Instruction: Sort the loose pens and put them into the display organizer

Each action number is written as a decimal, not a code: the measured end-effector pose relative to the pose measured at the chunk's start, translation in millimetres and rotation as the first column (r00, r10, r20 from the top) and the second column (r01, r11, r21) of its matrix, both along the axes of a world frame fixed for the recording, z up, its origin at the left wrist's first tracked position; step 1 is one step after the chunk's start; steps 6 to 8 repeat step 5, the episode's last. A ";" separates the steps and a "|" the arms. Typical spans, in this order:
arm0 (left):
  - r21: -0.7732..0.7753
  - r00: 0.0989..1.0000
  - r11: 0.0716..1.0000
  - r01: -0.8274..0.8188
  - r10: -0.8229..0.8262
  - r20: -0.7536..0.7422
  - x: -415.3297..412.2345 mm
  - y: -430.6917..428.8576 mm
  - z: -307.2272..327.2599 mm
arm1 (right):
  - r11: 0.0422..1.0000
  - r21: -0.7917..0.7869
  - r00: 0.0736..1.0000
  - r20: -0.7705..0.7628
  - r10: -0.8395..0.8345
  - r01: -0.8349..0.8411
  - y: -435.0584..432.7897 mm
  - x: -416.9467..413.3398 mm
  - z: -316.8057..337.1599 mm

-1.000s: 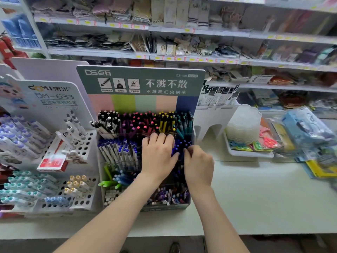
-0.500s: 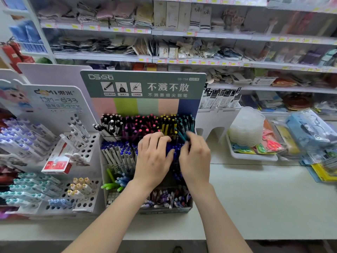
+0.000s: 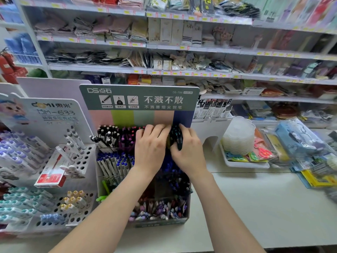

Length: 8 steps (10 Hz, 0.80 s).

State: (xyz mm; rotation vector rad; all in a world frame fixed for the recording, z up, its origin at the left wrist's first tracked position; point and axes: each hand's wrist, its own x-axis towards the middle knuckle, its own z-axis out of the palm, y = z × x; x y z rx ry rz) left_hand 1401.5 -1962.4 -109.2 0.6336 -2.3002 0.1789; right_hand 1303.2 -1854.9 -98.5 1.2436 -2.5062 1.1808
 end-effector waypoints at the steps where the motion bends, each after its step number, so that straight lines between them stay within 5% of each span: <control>1: 0.008 0.995 0.995 -0.103 0.103 -0.005 4.3 -5.6 -2.9 | 0.996 -0.013 0.995 0.042 -0.085 0.086 -0.3 -0.8 3.1; 3: 0.056 0.992 0.996 -0.075 0.068 0.104 4.1 -5.4 -4.4 | 0.994 -0.006 0.994 -0.009 -0.105 0.105 -5.2 4.1 9.1; 5: 0.381 0.985 0.921 0.081 -0.016 -0.171 3.0 -4.6 20.2 | 0.984 -0.178 0.992 -0.119 -0.038 0.016 -16.3 12.4 38.5; 8: 0.381 0.985 0.921 0.081 -0.016 -0.171 3.0 -4.6 20.2 | 0.984 -0.178 0.992 -0.119 -0.038 0.016 -16.3 12.4 38.5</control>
